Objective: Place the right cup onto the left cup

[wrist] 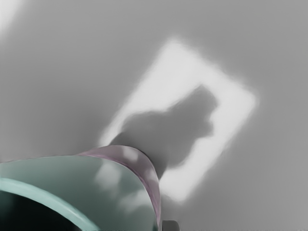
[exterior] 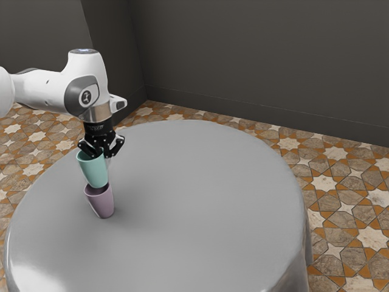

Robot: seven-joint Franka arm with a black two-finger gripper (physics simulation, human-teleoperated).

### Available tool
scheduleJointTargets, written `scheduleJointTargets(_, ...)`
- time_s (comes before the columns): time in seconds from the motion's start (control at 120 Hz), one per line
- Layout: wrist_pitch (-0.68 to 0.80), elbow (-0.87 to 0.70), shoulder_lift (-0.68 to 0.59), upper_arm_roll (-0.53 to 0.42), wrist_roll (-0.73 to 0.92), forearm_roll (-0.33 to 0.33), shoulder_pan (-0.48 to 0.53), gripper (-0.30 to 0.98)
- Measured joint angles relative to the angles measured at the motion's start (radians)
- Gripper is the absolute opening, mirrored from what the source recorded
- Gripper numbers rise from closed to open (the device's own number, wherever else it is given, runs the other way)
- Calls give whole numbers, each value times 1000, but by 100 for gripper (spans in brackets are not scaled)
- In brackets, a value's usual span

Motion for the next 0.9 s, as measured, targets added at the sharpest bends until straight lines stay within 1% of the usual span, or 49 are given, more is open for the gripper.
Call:
scheduleJointTargets(0.833,12,-63,-52,0,-8,0,0,-7)
scheduleJointTargets(0.858,12,-63,-52,0,-8,0,0,-4)
scheduleJointTargets(0.9,12,-63,-51,0,-8,-1,0,5)
